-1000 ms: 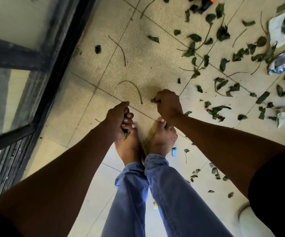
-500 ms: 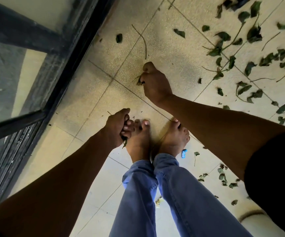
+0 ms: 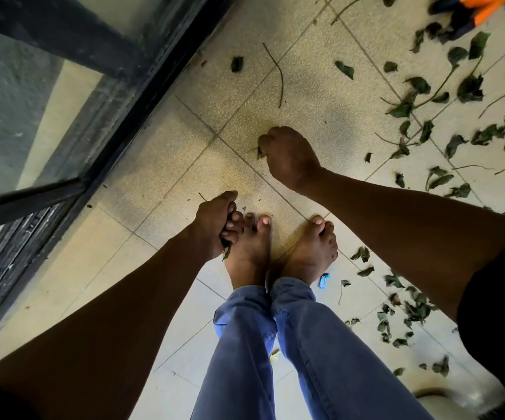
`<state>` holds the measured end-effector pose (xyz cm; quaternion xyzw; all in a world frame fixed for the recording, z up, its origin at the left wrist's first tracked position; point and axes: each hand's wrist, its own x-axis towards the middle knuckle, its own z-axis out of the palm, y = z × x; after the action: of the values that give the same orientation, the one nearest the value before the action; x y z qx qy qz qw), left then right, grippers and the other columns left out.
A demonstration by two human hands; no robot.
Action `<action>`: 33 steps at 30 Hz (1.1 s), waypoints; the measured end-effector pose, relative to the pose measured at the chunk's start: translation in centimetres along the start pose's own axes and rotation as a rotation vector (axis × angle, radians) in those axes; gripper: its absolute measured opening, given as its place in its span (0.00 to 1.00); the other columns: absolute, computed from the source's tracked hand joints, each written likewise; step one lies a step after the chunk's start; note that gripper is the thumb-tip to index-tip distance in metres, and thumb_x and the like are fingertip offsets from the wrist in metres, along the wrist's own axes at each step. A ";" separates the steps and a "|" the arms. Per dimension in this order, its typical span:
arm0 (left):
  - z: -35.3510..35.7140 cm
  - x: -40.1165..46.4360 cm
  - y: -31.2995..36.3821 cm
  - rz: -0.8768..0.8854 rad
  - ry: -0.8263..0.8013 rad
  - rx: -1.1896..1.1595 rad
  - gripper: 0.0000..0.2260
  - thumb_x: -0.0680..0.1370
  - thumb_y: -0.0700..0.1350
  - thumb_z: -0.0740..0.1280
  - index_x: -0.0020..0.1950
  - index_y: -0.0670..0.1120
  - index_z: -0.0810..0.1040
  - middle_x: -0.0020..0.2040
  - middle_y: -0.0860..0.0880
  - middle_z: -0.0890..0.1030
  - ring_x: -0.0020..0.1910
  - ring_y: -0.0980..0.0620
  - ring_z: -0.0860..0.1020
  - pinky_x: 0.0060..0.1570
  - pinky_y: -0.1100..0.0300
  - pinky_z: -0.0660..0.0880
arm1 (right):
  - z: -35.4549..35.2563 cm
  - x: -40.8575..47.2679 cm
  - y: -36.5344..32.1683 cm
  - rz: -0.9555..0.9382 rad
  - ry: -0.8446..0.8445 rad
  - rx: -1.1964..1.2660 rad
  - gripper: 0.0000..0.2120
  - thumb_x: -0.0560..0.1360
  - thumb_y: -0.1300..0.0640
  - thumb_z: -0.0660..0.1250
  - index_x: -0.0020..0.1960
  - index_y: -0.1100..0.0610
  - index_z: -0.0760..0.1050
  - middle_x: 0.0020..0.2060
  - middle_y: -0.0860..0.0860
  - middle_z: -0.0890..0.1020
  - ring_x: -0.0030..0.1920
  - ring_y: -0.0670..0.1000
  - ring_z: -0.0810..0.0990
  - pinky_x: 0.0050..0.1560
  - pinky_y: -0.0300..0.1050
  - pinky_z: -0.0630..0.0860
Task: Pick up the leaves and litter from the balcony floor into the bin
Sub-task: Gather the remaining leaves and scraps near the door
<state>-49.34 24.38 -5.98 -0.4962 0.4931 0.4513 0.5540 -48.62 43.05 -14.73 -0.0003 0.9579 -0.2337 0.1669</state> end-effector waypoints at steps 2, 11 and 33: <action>-0.1 0.1 0.0 0.000 0.000 -0.005 0.20 0.83 0.51 0.63 0.31 0.50 0.64 0.27 0.52 0.65 0.20 0.57 0.58 0.19 0.69 0.53 | -0.2 0.2 -0.1 0.077 0.052 0.100 0.05 0.68 0.70 0.69 0.42 0.62 0.78 0.37 0.59 0.81 0.39 0.60 0.81 0.35 0.43 0.70; -1.3 0.4 0.8 0.032 0.010 0.014 0.20 0.82 0.51 0.63 0.31 0.50 0.64 0.27 0.52 0.66 0.22 0.56 0.57 0.19 0.68 0.53 | -4.2 6.6 1.4 0.590 0.424 0.483 0.19 0.71 0.61 0.74 0.60 0.54 0.76 0.45 0.50 0.86 0.47 0.49 0.84 0.45 0.38 0.77; -2.1 1.4 0.5 0.041 -0.032 -0.072 0.20 0.82 0.51 0.63 0.31 0.50 0.63 0.27 0.52 0.65 0.21 0.57 0.57 0.19 0.69 0.52 | -4.1 9.5 1.3 0.142 0.332 0.161 0.07 0.74 0.60 0.67 0.48 0.59 0.83 0.55 0.56 0.77 0.45 0.50 0.80 0.45 0.35 0.71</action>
<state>-49.85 22.36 -7.48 -0.4986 0.4776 0.4878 0.5342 -58.83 45.29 -14.98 0.1194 0.9480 -0.2941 0.0223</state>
